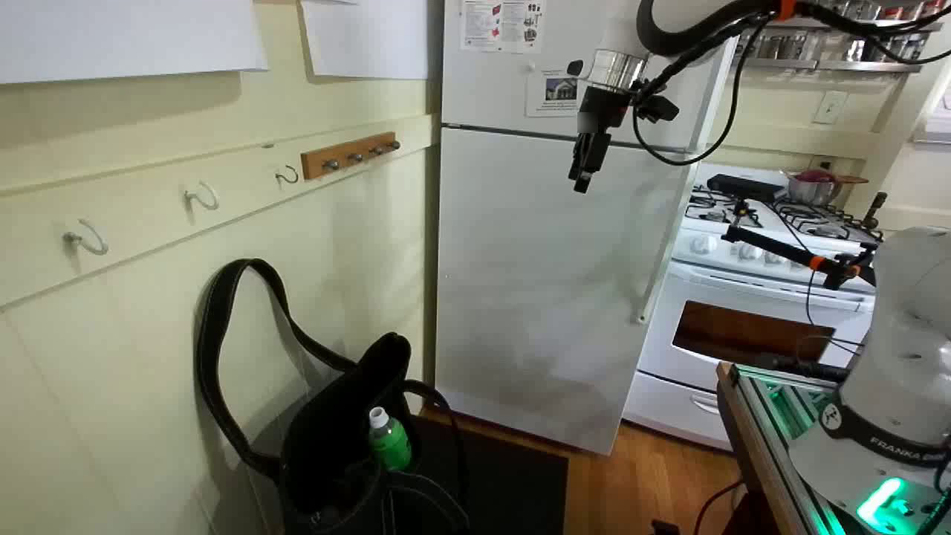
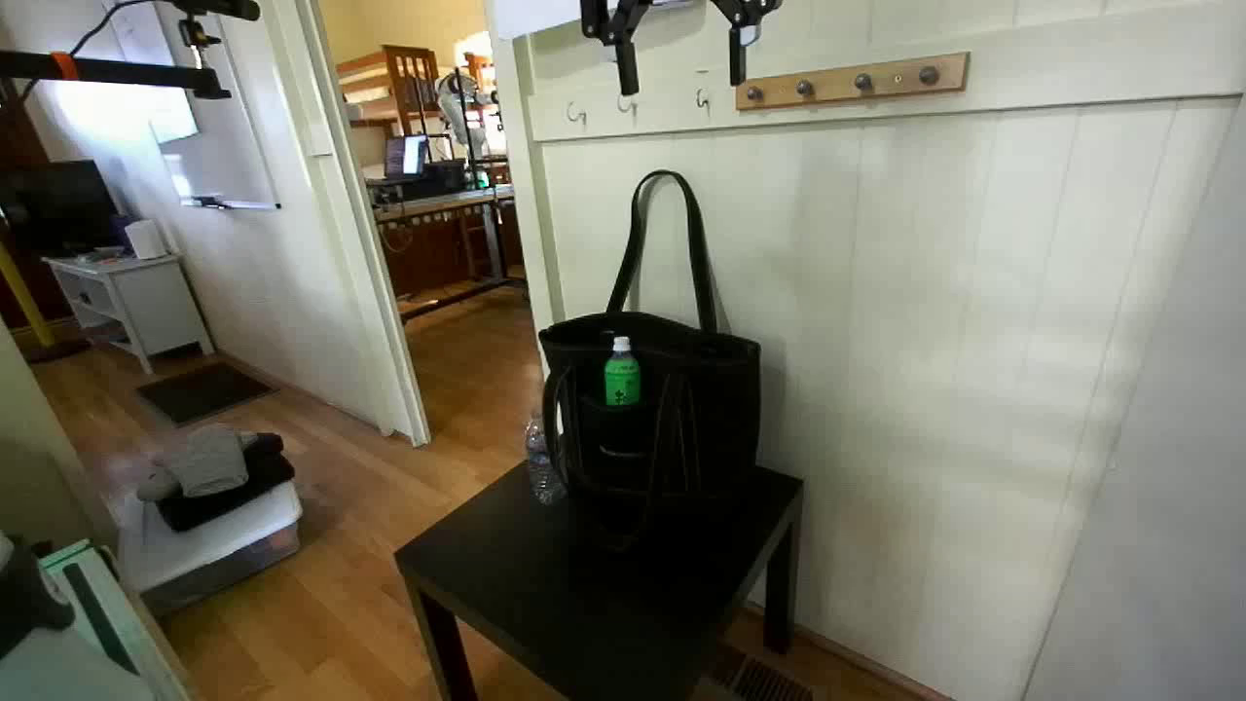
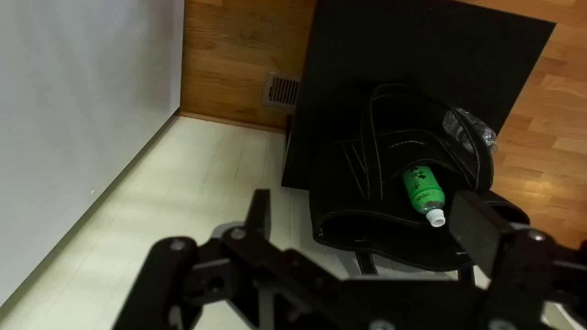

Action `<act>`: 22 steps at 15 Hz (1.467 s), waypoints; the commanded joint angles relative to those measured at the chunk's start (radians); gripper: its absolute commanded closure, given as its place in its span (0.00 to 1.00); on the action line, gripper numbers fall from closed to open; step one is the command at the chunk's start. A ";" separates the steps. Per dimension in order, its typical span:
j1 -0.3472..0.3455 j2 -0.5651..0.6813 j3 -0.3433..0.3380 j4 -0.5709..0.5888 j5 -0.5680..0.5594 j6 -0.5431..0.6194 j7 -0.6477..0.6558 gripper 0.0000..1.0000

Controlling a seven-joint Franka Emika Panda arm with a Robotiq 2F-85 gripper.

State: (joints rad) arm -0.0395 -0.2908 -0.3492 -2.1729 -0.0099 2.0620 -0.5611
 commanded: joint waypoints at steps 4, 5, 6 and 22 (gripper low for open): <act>-0.032 0.004 0.028 0.003 0.011 -0.003 -0.008 0.00; -0.032 0.004 0.028 0.003 0.011 -0.003 -0.008 0.00; -0.032 0.004 0.028 0.003 0.011 -0.003 -0.008 0.00; 0.023 0.317 0.268 0.013 0.226 0.423 -0.033 0.00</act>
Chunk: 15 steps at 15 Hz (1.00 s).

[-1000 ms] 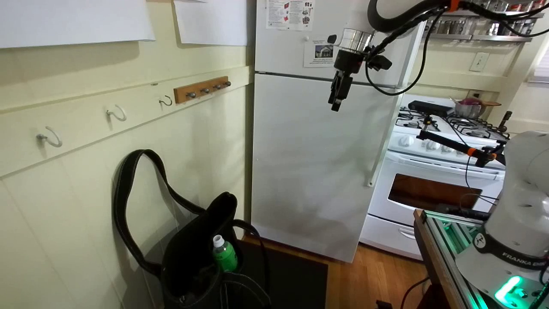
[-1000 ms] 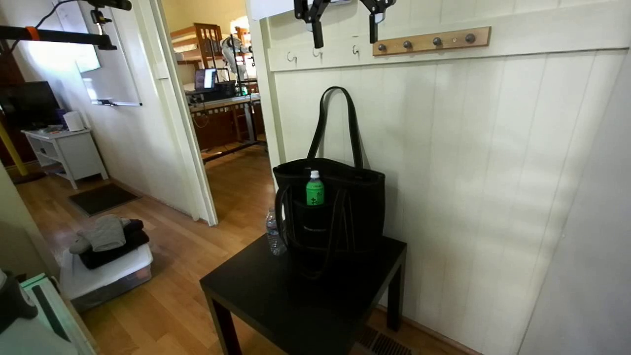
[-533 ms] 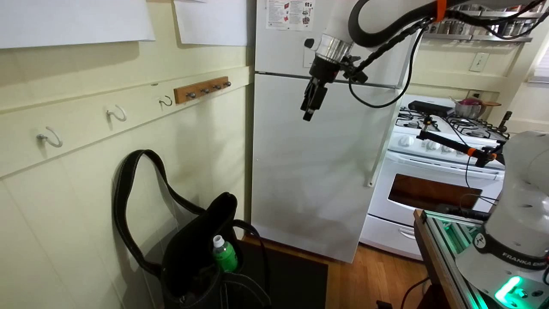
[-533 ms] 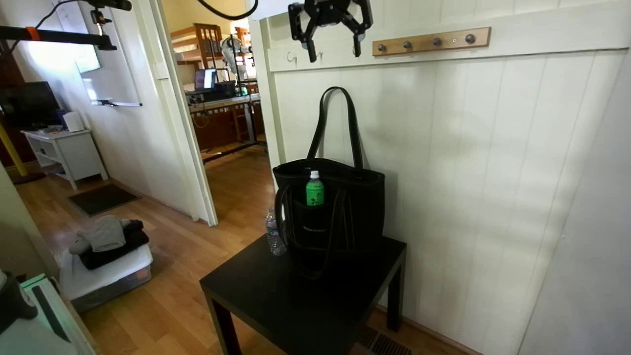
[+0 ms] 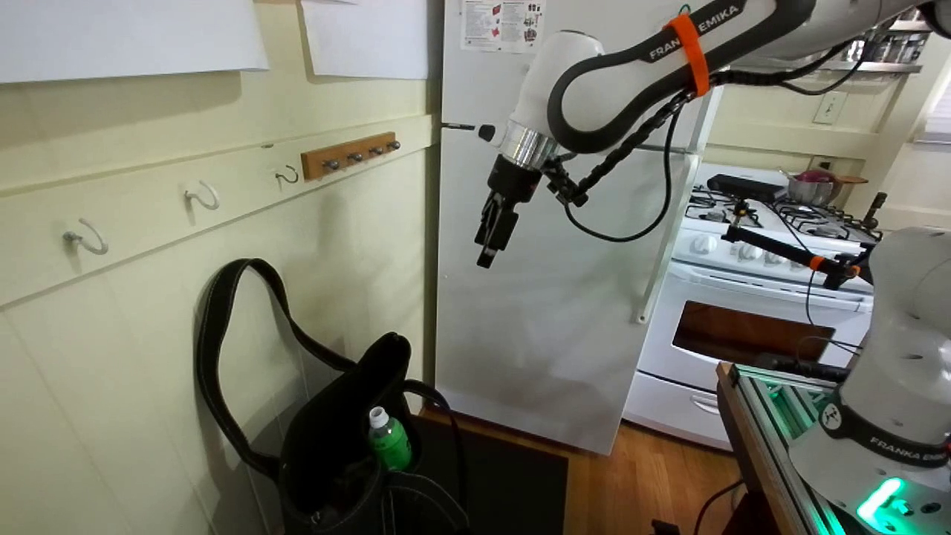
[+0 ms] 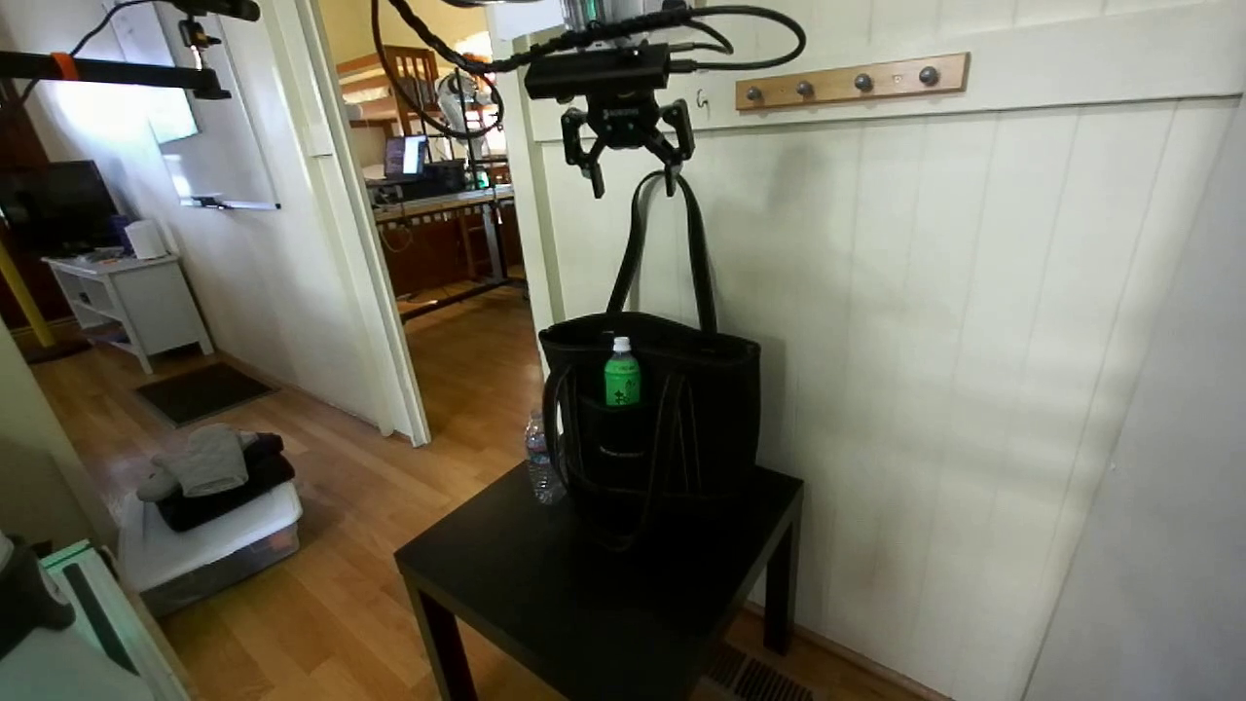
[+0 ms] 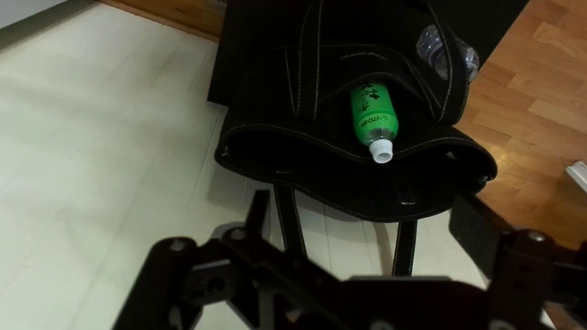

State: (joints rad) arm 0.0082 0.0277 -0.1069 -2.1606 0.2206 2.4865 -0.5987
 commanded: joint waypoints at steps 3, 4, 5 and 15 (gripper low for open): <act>-0.030 0.040 0.042 0.023 0.008 -0.001 -0.008 0.00; -0.032 0.042 0.042 0.027 0.008 -0.001 -0.009 0.00; -0.033 0.042 0.042 0.030 0.008 -0.001 -0.010 0.00; -0.057 0.377 0.160 0.224 0.089 0.105 0.222 0.00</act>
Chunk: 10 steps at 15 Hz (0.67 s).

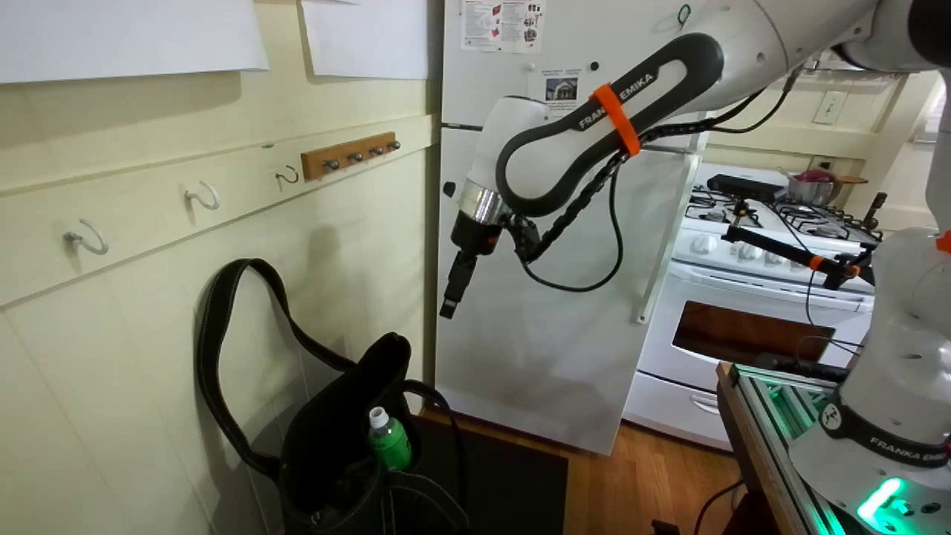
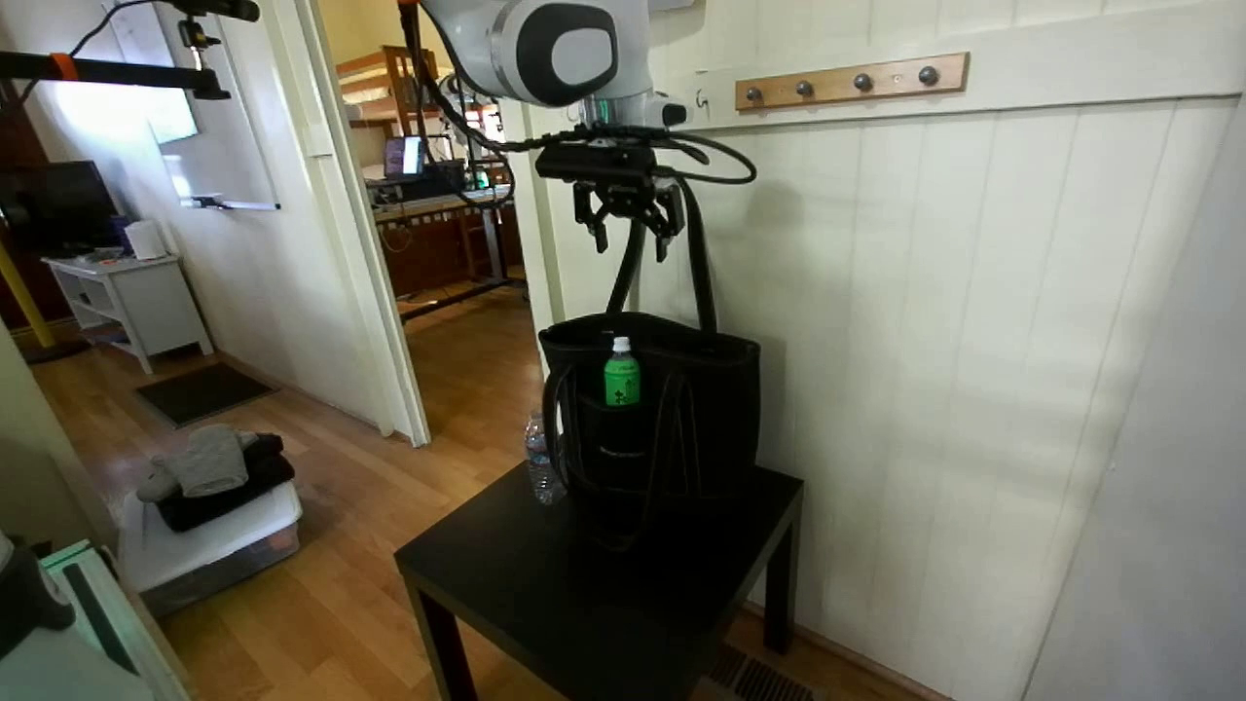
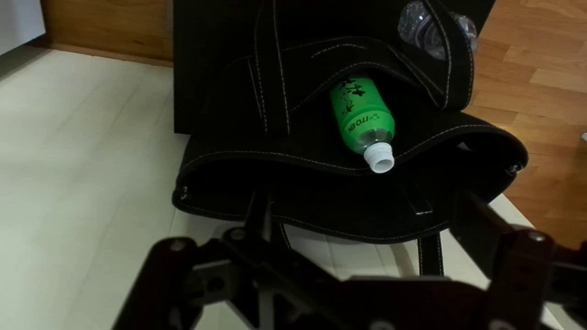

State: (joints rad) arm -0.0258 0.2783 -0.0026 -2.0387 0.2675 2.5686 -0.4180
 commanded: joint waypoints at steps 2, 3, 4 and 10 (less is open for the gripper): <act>-0.026 0.201 0.081 0.165 0.031 0.010 0.075 0.00; -0.026 0.239 0.090 0.197 0.020 0.001 0.093 0.00; -0.025 0.269 0.097 0.224 0.012 -0.003 0.108 0.00; -0.012 0.431 0.107 0.378 -0.047 -0.034 0.169 0.00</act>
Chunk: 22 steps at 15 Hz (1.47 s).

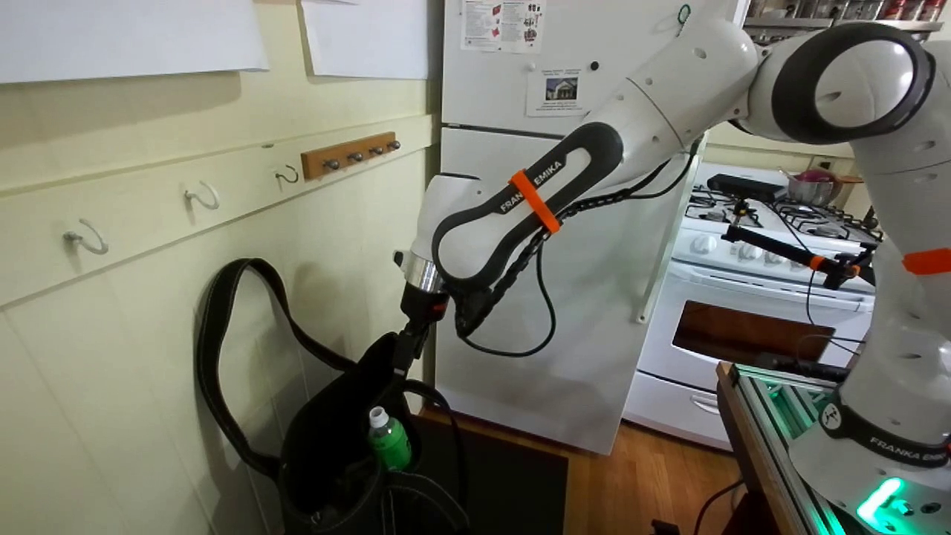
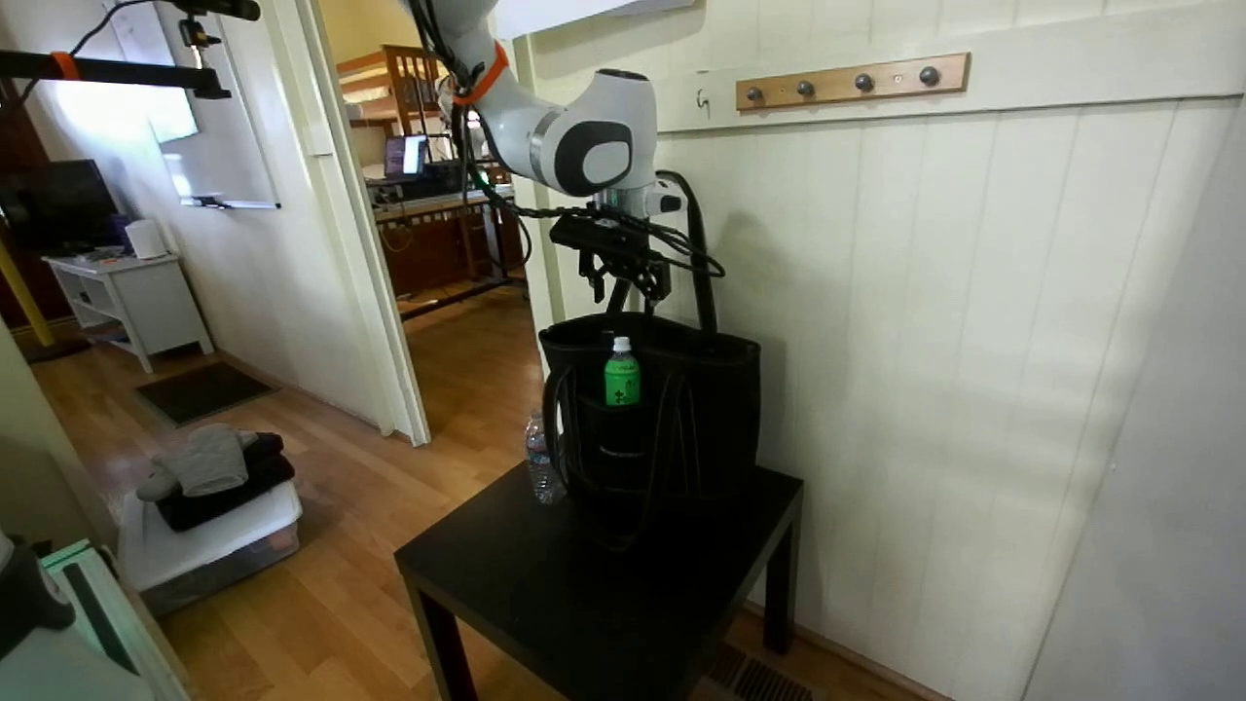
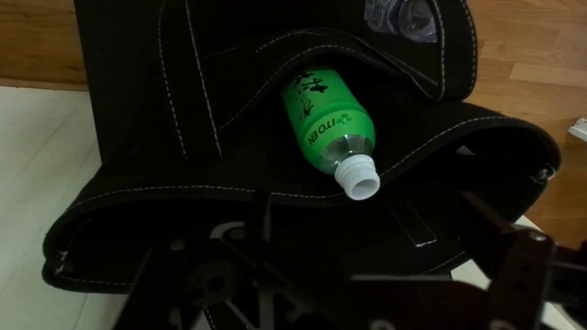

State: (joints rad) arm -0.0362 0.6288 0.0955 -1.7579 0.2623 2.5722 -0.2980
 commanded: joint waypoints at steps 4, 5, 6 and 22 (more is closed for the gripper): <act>0.013 0.161 0.009 0.180 -0.078 -0.058 0.087 0.00; 0.011 0.175 0.016 0.196 -0.087 -0.075 0.080 0.00; 0.011 0.187 0.020 0.210 -0.095 -0.091 0.075 0.00; 0.011 0.315 0.056 0.341 -0.185 -0.053 -0.022 0.12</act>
State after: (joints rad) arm -0.0234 0.9077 0.1390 -1.4574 0.0974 2.4907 -0.3027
